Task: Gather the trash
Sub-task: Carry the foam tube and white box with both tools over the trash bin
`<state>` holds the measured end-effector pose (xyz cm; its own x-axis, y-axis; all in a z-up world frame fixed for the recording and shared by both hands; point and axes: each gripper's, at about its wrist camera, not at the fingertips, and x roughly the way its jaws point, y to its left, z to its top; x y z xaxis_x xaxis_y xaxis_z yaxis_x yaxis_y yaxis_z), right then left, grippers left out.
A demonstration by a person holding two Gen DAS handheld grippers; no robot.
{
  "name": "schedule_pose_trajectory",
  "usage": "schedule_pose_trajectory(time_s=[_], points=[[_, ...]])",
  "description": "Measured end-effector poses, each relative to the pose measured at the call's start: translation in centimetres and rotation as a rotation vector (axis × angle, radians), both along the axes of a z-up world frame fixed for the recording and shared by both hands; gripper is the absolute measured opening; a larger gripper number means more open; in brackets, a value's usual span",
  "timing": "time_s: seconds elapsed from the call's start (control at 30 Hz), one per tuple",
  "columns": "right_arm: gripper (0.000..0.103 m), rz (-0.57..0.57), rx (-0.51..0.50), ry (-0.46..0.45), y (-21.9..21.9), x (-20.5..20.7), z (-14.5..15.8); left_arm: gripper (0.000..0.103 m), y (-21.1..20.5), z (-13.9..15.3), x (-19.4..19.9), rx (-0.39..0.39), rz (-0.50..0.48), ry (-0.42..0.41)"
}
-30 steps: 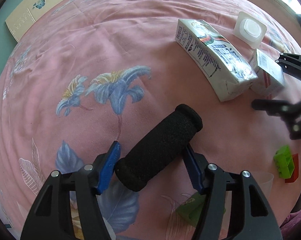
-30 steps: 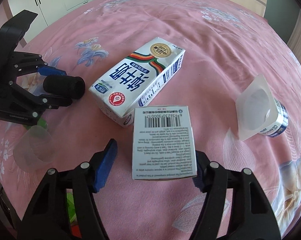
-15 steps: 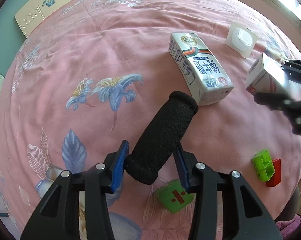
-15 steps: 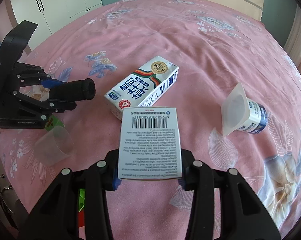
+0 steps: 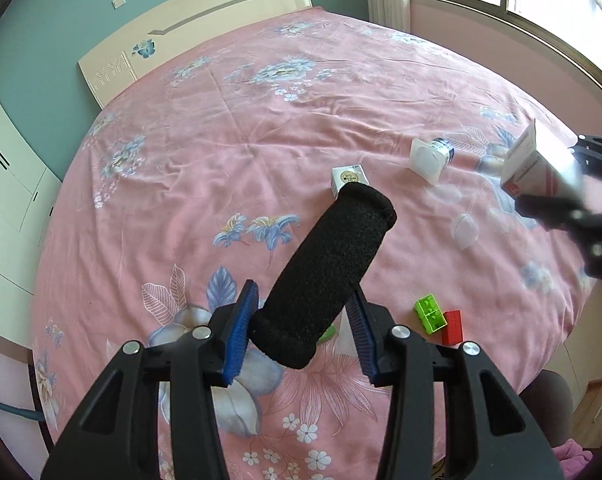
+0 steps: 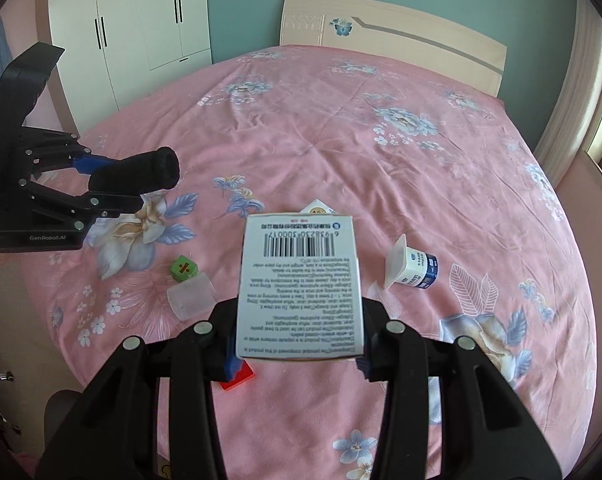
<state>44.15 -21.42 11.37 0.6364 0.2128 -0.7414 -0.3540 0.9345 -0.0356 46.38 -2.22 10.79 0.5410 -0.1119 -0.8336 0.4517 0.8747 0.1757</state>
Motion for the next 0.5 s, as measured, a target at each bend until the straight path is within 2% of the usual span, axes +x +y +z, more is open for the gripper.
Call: schedule_pose_trajectory(time_s=[0.3, 0.5], points=[[0.044, 0.011, -0.011, -0.112, 0.2, -9.2, 8.0, 0.047, 1.1, 7.9, -8.5, -0.025, 0.044, -0.123], [0.044, 0.034, -0.005, -0.175, 0.3, -15.8, 11.7, 0.047, 1.8, 11.4, -14.8, -0.035, 0.062, -0.194]])
